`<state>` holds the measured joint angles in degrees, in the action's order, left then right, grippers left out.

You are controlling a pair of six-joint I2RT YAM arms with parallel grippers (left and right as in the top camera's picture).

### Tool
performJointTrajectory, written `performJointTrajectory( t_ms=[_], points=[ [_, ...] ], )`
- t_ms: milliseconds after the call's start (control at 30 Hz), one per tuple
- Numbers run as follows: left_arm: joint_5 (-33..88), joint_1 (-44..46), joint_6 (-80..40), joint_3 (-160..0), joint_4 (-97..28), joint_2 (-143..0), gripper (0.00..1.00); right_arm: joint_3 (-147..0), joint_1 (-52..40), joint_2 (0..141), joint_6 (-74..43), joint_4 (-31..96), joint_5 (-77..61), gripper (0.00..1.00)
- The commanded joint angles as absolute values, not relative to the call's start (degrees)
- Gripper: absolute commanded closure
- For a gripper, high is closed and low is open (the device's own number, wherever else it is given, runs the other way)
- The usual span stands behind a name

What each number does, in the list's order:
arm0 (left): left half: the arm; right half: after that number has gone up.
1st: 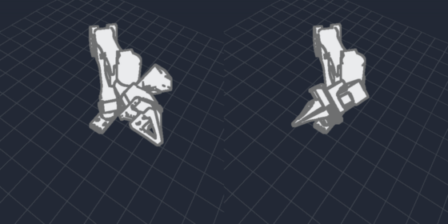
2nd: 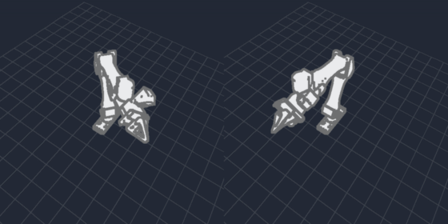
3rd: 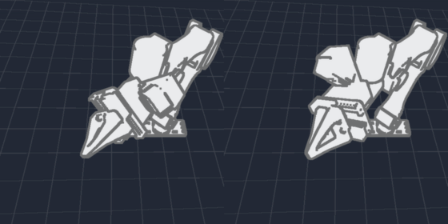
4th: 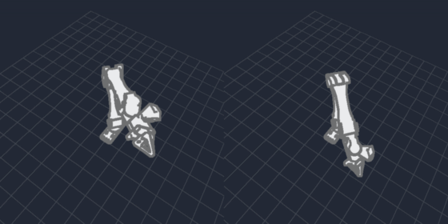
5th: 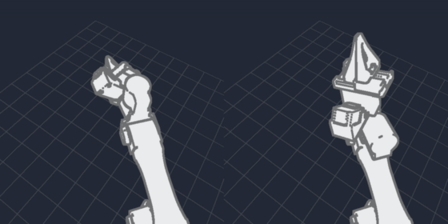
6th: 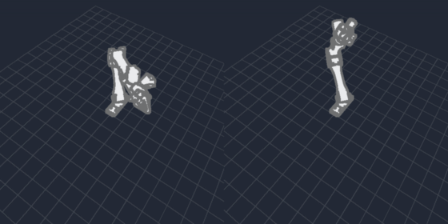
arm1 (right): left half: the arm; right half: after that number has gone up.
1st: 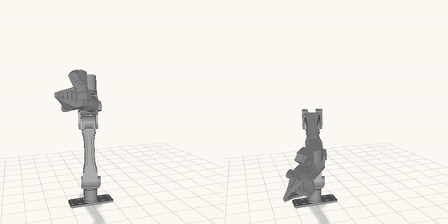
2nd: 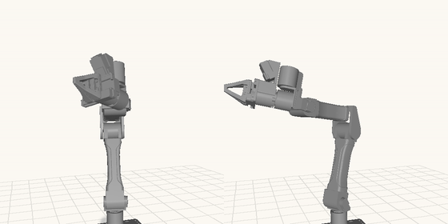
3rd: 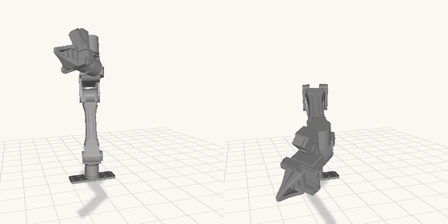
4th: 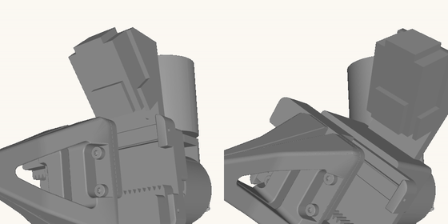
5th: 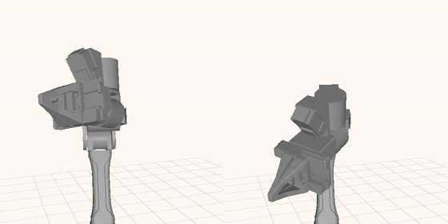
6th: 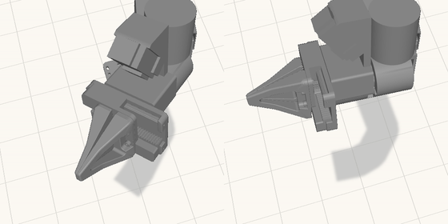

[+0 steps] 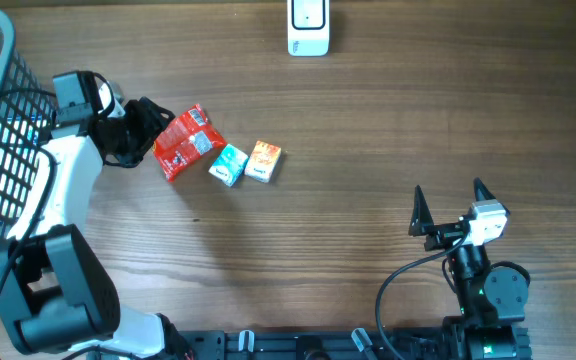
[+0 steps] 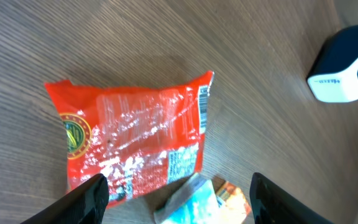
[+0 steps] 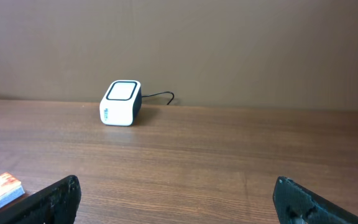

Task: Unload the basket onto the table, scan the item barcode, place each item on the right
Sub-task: 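Drop the red bag left of the teal box and open the left gripper, then reach the left gripper into the basket toward the cream-coloured bag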

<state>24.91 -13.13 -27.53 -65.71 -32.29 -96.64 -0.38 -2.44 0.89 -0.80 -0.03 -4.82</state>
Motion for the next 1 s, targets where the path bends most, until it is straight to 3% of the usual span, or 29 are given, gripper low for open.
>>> performJointTrajectory(
  t_ms=[0,33,133,267,533,633,767,967],
  points=[
    [26.72,-13.39,-27.24,-71.81,-35.09,-92.95,0.25,-0.30,-2.39,0.43,-1.52,-0.14,-4.27,0.01],
    [26.70,-13.39,-27.24,-73.71,-36.10,-91.94,0.18,-0.30,-2.39,0.43,-1.52,-0.14,-4.27,0.00],
    [24.51,-13.39,-27.27,-81.19,-39.55,-88.44,0.16,-0.30,-2.39,0.43,-1.52,-0.14,-4.27,0.00],
    [15.00,-13.39,-27.24,-91.24,-43.64,-84.05,0.01,-0.30,-2.39,0.43,-1.50,-0.14,-4.27,0.00],
    [-25.93,-13.41,-27.27,-97.10,-45.23,-77.49,0.00,-0.30,-2.39,0.43,-1.52,-0.14,-4.27,0.00],
    [-35.88,-14.06,-27.27,-97.08,-46.85,-78.41,0.00,-0.30,-2.39,0.43,-1.54,-0.14,-4.27,0.01],
    [-39.27,-18.52,-27.29,-97.08,-49.69,-81.08,0.00,-0.30,-2.39,0.43,-1.52,-0.14,-4.27,0.00],
    [-33.50,-30.44,-27.27,-97.08,-55.00,-87.74,0.00,-0.30,-2.39,0.43,-1.52,-0.14,-4.27,0.00]
  ],
)
